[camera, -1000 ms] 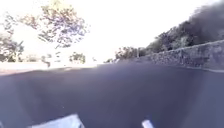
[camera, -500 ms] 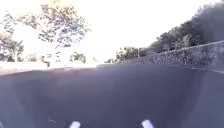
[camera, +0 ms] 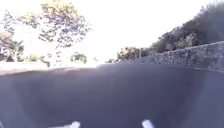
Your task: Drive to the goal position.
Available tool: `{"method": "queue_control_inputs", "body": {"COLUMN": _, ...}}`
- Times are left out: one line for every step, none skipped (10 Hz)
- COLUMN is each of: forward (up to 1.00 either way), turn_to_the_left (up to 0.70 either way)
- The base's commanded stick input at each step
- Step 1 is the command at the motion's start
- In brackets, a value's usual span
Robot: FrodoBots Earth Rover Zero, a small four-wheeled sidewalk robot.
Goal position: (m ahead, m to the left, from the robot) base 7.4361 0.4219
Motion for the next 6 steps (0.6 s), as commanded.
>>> {"method": "queue_control_inputs", "body": {"forward": 0.70, "turn_to_the_left": 0.00}}
{"method": "queue_control_inputs", "body": {"forward": 0.70, "turn_to_the_left": 0.00}}
{"method": "queue_control_inputs", "body": {"forward": 0.70, "turn_to_the_left": 0.00}}
{"method": "queue_control_inputs", "body": {"forward": 0.70, "turn_to_the_left": 0.00}}
{"method": "queue_control_inputs", "body": {"forward": 0.70, "turn_to_the_left": 0.00}}
{"method": "queue_control_inputs", "body": {"forward": 0.70, "turn_to_the_left": 0.00}}
